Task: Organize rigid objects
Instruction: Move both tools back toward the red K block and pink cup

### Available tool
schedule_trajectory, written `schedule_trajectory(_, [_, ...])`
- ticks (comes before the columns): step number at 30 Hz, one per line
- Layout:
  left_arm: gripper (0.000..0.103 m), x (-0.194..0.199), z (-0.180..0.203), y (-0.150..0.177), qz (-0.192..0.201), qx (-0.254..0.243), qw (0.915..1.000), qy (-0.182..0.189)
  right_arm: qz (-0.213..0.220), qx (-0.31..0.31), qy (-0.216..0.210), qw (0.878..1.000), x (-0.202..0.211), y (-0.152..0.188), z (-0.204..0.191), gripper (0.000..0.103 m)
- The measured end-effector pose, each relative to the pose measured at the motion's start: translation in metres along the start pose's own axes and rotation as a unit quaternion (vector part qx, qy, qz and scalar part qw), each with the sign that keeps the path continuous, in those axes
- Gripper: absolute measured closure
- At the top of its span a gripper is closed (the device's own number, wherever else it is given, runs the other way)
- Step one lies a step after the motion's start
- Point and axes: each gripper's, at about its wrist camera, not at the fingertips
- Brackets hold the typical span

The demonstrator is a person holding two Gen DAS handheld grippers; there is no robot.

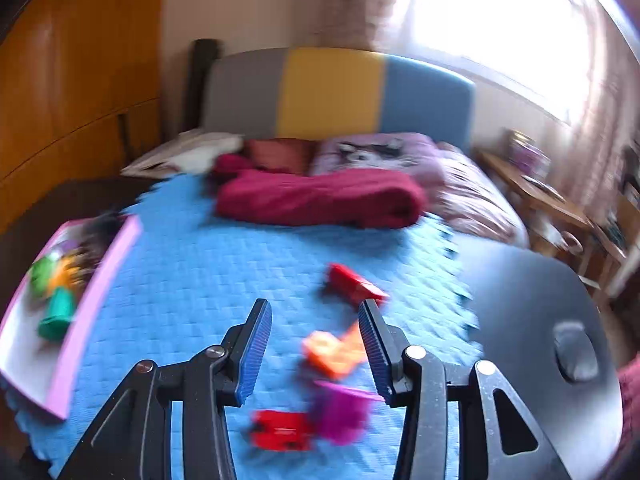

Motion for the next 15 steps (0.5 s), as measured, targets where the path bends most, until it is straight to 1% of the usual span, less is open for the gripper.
schedule_trajectory(2, [0.027,0.000,0.008,-0.003,0.001,-0.007,0.9999,0.007,-0.016,-0.047,0.026,0.998,-0.008,0.005,0.023,0.057])
schedule_trajectory(3, [0.027,0.000,0.013,-0.004,0.002,-0.012,0.9999,0.010,-0.019,-0.074,0.030,0.997,-0.010,0.005,0.034,0.057])
schedule_trajectory(5, [0.027,-0.001,0.020,-0.006,0.003,-0.019,0.9997,0.016,-0.016,-0.098,0.035,0.994,-0.012,0.004,0.045,0.057])
schedule_trajectory(9, [0.027,-0.005,0.035,-0.009,-0.001,-0.030,0.9991,0.031,-0.016,-0.116,0.039,0.992,-0.010,0.004,0.053,0.057])
schedule_trajectory(15, [0.027,-0.011,0.060,-0.012,-0.006,-0.049,0.9971,0.058,-0.005,-0.125,0.046,0.991,-0.006,0.003,0.056,0.057])
Point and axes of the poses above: each gripper's, at about its wrist camera, not at the fingertips, and x roughly against the way its jaws point, z to its right, y to its underside, and after that the axes turned 10 degrees about z, right-handed
